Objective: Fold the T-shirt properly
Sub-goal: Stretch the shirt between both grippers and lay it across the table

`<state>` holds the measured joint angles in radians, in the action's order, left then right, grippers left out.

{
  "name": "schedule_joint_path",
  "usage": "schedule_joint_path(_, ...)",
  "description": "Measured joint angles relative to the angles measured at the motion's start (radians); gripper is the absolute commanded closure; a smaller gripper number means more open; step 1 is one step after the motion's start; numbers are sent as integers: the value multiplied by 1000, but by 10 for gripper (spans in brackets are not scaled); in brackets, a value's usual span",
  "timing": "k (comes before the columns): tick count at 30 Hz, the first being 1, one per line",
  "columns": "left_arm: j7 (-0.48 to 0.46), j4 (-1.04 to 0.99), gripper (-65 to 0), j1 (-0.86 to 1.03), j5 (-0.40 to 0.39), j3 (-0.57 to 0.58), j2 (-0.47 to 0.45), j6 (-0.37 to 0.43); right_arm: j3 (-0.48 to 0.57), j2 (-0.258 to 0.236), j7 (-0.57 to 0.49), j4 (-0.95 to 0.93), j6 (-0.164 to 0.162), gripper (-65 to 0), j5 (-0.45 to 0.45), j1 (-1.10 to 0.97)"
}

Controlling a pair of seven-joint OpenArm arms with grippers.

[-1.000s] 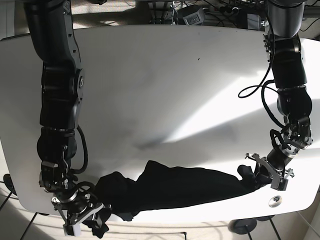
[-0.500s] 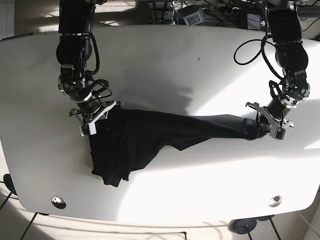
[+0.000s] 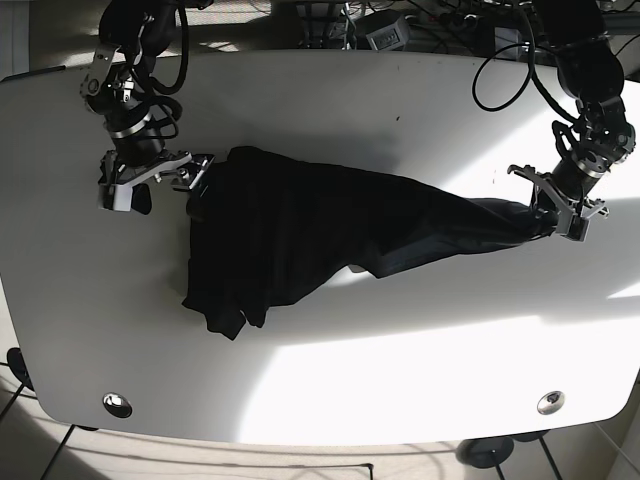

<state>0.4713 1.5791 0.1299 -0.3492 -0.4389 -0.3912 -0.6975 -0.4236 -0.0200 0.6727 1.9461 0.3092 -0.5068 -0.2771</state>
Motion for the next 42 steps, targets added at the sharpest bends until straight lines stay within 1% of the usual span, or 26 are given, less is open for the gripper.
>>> schedule_joint_path(1,0,0,0,0,0,0,0,0,-36,-3,21,0,-2,-642,-18,8)
schedule_joint_path(2,0,0,0,0,0,0,0,0,-48,-11,43,-4,-5,-642,-15,23)
schedule_joint_path(3,0,0,0,0,0,0,0,0,-43,-28,62,-19,-3,-642,-10,50)
schedule_joint_path(4,0,0,0,0,0,0,0,0,-32,-42,74,-61,6,-642,-10,107)
schedule_joint_path(6,0,-2,0,0,0,0,0,0,-11,-52,80,-155,5,-642,-9,193)
schedule_joint_path(7,0,-2,0,0,0,0,0,0,10,-69,85,-217,5,-642,-3,233)
schedule_joint_path(8,0,-3,0,0,0,0,0,0,58,-106,98,-316,4,-642,5,299)
schedule_joint_path(10,0,-3,0,0,0,0,0,0,127,-149,94,-494,1,-642,5,436)
schedule_joint_path(11,0,-3,0,0,0,0,0,0,148,-157,86,-560,2,-642,5,492)
schedule_joint_path(12,0,-3,0,0,0,0,0,0,173,-165,66,-628,2,-642,3,543)
schedule_joint_path(14,0,-3,0,1,0,0,0,0,267,-195,-22,-790,5,-642,2,645)
schedule_joint_path(15,0,-3,0,5,0,0,0,0,340,-221,-92,-877,5,-642,1,688)
schedule_joint_path(17,0,-3,0,14,0,0,0,0,437,-254,-177,-993,5,-642,3,747)
schedule_joint_path(18,0,-3,0,18,0,0,0,0,502,-269,-233,-1065,3,-642,4,785)
schedule_joint_path(21,0,-3,0,19,0,0,0,0,629,-277,-334,-1171,4,-642,2,839)
schedule_joint_path(23,0,-3,0,19,0,0,0,0,710,-276,-351,-1197,5,-642,2,850)
schedule_joint_path(25,0,-3,0,19,0,0,0,0,735,-268,-350,-1197,6,-642,1,845)
schedule_joint_path(30,0,-3,0,19,0,0,0,0,734,-268,-361,-1197,5,-636,2,847)
schedule_joint_path(31,0,-3,0,19,0,0,0,0,734,-267,-388,-1199,5,-606,2,845)
schedule_joint_path(32,0,-3,0,19,0,0,0,0,734,-267,-412,-1202,5,-552,1,845)
schedule_joint_path(33,0,-3,0,19,0,0,0,0,734,-268,-424,-1204,5,-476,2,845)
schedule_joint_path(34,0,-3,0,19,0,0,0,0,734,-268,-443,-1216,5,-385,1,845)
schedule_joint_path(37,0,-3,0,16,0,0,0,0,734,-265,-459,-1269,5,-78,2,850)
schedule_joint_path(38,0,-3,0,16,0,0,0,0,734,-266,-460,-1273,5,-8,1,845)
schedule_joint_path(40,0,-3,0,16,0,0,0,0,734,-268,-460,-1274,5,-49,1,845)
schedule_joint_path(42,0,-3,0,14,0,0,0,0,732,-274,-459,-1248,5,-17,-15,843)
